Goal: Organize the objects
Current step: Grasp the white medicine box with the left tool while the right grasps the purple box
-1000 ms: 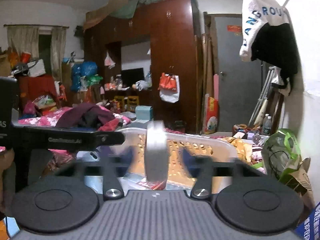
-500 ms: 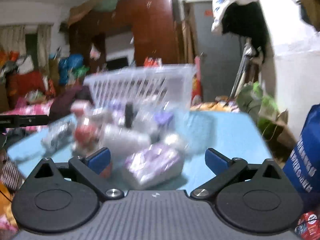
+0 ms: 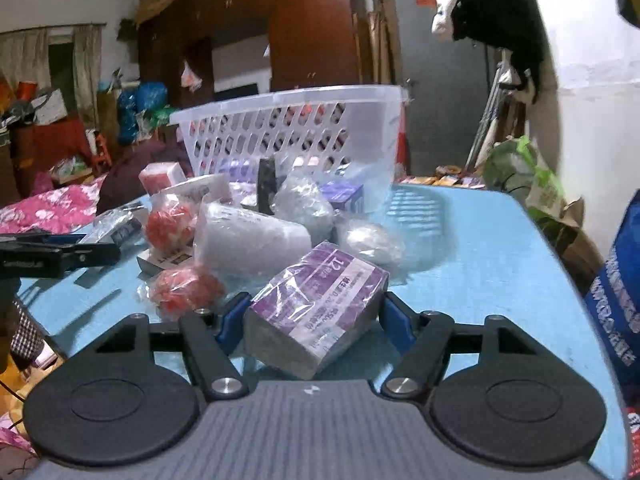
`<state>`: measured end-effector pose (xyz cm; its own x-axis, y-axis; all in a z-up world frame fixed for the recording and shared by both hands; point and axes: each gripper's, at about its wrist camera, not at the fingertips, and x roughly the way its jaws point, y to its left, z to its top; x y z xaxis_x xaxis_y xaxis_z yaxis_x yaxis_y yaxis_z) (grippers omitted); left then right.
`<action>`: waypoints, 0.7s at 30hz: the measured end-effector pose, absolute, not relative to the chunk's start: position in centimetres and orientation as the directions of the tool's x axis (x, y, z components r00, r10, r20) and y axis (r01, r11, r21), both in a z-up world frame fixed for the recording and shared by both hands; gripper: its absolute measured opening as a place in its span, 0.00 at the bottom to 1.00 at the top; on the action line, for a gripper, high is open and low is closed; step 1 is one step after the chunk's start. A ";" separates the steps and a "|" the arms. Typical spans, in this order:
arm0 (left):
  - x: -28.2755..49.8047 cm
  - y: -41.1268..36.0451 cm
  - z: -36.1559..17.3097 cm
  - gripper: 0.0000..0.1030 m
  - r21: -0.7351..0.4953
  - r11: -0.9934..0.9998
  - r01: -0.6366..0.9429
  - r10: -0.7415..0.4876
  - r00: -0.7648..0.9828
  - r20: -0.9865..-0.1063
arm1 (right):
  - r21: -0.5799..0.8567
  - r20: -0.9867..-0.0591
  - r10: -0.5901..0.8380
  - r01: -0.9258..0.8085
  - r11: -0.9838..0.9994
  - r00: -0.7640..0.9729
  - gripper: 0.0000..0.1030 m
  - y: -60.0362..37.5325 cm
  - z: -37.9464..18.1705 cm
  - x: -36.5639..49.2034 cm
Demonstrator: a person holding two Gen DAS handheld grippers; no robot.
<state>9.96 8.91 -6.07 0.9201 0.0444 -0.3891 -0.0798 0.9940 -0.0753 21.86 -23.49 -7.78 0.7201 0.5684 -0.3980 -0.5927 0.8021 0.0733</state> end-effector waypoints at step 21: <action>7.0 6.9 -5.6 0.44 -0.122 0.992 0.031 -0.063 0.964 -0.259 | 0.091 -0.290 0.592 -0.594 0.800 0.752 0.70 -25.1 -6.2 20.1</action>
<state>7.02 6.94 -5.60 0.9638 -0.0626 -0.2592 0.0315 0.9920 -0.1224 20.13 -25.09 -6.23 0.7523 0.5915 -0.2900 -0.5937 0.7996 0.0907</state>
